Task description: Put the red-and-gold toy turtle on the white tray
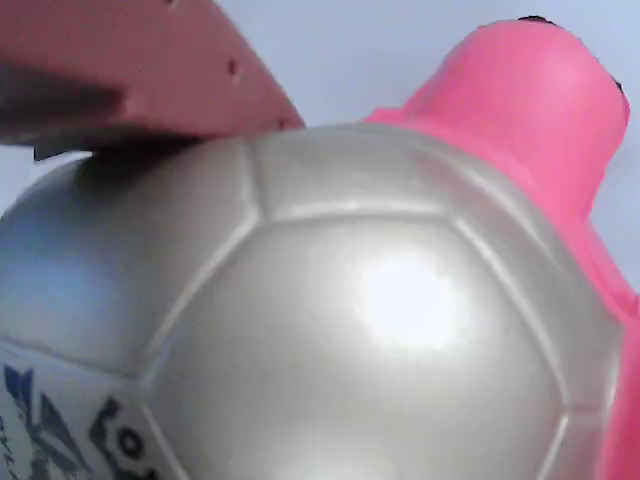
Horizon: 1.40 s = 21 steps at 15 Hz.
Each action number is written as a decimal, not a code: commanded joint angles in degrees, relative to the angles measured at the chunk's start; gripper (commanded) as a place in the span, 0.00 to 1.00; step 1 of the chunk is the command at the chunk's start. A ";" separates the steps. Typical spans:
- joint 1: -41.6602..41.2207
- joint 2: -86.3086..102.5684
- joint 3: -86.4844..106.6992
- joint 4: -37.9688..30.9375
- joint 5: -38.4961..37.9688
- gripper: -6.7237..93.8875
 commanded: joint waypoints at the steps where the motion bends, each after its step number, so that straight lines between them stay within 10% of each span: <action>1: -0.44 2.81 -1.32 0.53 0.53 0.21; 6: -0.88 3.25 -0.26 1.32 0.18 0.59; 21: 0.09 6.24 2.11 0.79 -0.79 0.67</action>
